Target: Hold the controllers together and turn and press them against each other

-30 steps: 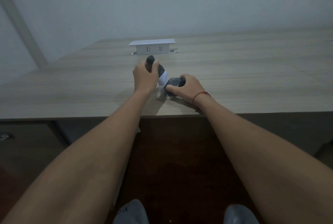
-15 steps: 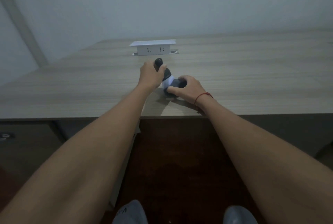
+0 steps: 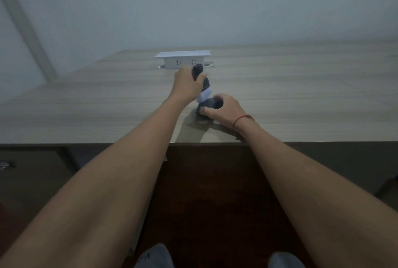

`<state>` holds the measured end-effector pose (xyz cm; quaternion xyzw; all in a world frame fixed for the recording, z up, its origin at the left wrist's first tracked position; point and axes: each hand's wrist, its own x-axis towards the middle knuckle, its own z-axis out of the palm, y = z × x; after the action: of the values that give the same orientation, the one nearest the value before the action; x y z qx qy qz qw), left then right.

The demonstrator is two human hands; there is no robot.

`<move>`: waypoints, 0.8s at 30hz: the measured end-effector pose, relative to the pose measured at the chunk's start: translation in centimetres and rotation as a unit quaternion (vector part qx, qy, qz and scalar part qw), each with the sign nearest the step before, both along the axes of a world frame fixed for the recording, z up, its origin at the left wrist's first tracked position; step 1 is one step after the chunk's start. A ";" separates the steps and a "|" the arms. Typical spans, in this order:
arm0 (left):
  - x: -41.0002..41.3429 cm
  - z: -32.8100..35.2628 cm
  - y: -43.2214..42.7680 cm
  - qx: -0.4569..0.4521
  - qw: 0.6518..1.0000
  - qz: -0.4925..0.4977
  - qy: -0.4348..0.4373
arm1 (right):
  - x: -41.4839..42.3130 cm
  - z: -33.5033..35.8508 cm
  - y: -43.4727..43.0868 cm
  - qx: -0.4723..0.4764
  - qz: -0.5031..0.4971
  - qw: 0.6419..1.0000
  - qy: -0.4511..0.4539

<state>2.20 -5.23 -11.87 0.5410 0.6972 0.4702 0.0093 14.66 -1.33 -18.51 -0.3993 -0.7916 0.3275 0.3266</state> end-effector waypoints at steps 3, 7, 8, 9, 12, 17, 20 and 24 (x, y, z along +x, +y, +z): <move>0.3 -0.2 0.2 -0.026 0.999 -0.021 0.042 | 0.0 -0.1 0.0 -0.001 0.001 1.000 0.004; 0.1 0.1 0.5 -0.057 0.996 -0.013 0.071 | 0.0 0.0 -0.1 -0.004 -0.007 1.000 -0.003; 0.3 0.6 0.6 -0.047 0.995 -0.026 0.078 | 0.0 0.0 -0.2 -0.007 -0.010 1.000 -0.002; 0.6 0.9 0.5 -0.039 0.995 -0.039 0.086 | 0.0 0.1 -0.2 -0.011 -0.010 1.000 0.000; 0.8 0.4 0.5 -0.064 0.993 -0.034 0.091 | 0.1 0.0 -0.3 -0.015 -0.009 1.000 0.008; 0.4 -0.4 0.5 -0.047 0.997 0.020 0.066 | 0.2 0.1 -0.5 -0.030 -0.016 0.999 0.002; 0.8 -0.5 0.6 -0.012 0.999 0.011 0.038 | 0.1 0.3 -0.5 -0.036 -0.022 0.999 -0.004; 0.4 -1.4 0.6 -0.086 0.993 0.038 0.067 | 0.0 0.2 -0.7 -0.048 -0.028 0.998 0.010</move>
<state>2.57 -4.58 -13.28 0.5411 0.7546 0.3711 -0.0085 14.70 -1.99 -18.31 -0.4330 -0.7600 0.3603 0.3240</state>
